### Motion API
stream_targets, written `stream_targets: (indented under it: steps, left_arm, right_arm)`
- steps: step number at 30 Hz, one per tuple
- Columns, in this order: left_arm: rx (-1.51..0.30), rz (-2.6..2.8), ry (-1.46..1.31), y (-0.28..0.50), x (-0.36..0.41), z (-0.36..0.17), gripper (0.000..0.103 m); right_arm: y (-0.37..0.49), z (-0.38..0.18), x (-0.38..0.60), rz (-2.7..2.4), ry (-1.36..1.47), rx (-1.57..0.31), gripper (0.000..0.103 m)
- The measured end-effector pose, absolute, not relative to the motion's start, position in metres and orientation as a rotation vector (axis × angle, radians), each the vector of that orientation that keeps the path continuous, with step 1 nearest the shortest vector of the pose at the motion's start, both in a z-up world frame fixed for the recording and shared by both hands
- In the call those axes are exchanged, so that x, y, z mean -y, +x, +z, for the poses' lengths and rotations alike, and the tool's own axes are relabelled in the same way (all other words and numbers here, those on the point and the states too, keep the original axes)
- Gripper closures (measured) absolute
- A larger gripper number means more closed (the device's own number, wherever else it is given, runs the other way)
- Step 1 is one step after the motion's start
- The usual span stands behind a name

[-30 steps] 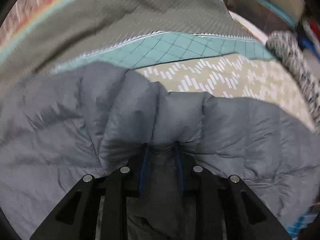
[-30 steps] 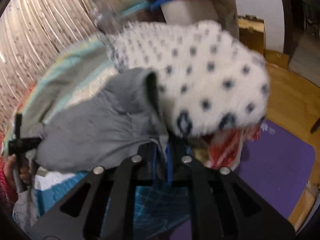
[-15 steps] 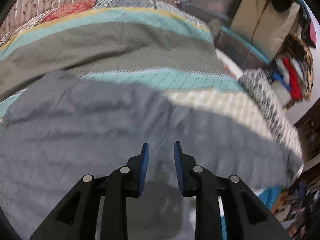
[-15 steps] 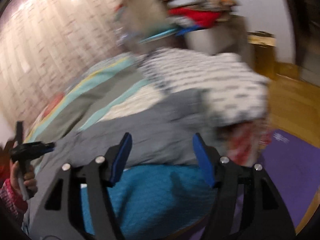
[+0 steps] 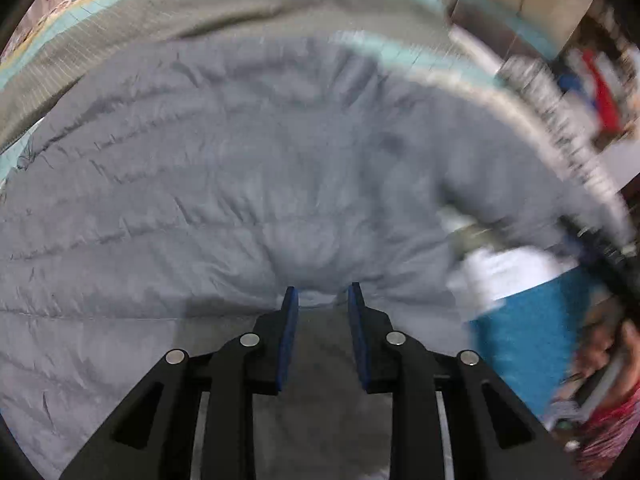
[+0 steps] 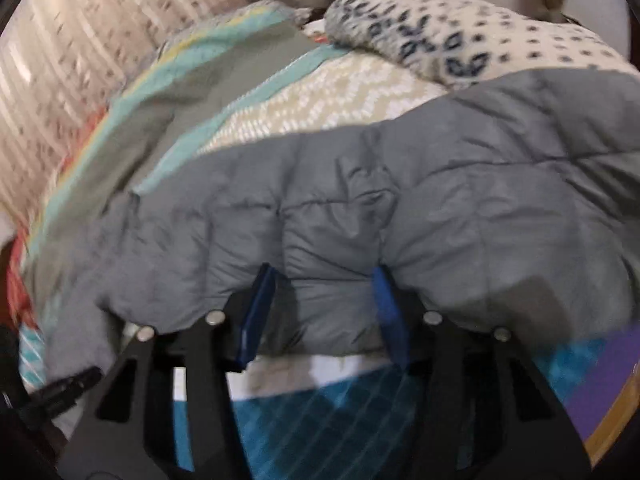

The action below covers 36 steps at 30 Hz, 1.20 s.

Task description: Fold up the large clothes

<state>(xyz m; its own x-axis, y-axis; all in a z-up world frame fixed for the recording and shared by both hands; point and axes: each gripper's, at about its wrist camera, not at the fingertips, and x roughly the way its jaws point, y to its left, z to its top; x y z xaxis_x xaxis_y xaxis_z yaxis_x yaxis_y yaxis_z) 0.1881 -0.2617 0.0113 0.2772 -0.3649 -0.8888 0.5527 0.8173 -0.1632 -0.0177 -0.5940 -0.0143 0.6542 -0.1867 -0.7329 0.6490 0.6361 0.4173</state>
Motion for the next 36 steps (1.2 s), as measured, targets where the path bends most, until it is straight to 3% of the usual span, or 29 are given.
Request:
stream_targets:
  steps: [5, 8, 11, 18, 25, 28, 30, 33, 36]
  left_arm:
    - [-0.986, -0.642, 0.147, 0.171, 0.196, 0.069, 0.057]
    - [-0.930, -0.568, 0.131, 0.162, 0.124, 0.091, 0.057]
    - [-0.896, -0.409, 0.133, 0.150, 0.038, 0.100, 0.048]
    - [-1.029, -0.052, -0.123, 0.113, -0.151, 0.065, 0.040]
    - [-1.166, -0.144, -0.365, 0.077, -0.197, 0.011, 0.029]
    - [-1.221, -0.230, -0.436, 0.065, -0.180, -0.013, 0.031]
    - [-1.239, -0.275, -0.408, 0.055, -0.163, -0.016, 0.064]
    - [-1.267, -0.358, -0.380, 0.039, -0.132, -0.012, 0.066]
    - [-1.276, -0.383, -0.285, 0.026, -0.108, -0.018, 0.066]
  right_arm:
    - [-0.053, 0.033, 0.536, -0.335, 0.698, -0.568, 0.053]
    - [-0.069, 0.037, 0.484, -0.093, 0.686, -0.609, 0.050]
    - [-0.081, 0.027, 0.431, 0.085, 0.654, -0.698, 0.047]
    - [-0.113, 0.000, 0.367, 0.208, 0.636, -0.814, 0.040]
    - [-0.116, -0.036, 0.327, 0.263, 0.642, -0.962, 0.040]
    - [-0.114, -0.038, 0.318, 0.320, 0.658, -1.006, 0.098]
    - [-0.116, -0.019, 0.329, 0.272, 0.622, -0.963, 0.100]
    - [-0.126, 0.026, 0.368, 0.145, 0.583, -0.865, 0.100]
    - [-0.126, 0.034, 0.377, 0.052, 0.486, -0.895, 0.097]
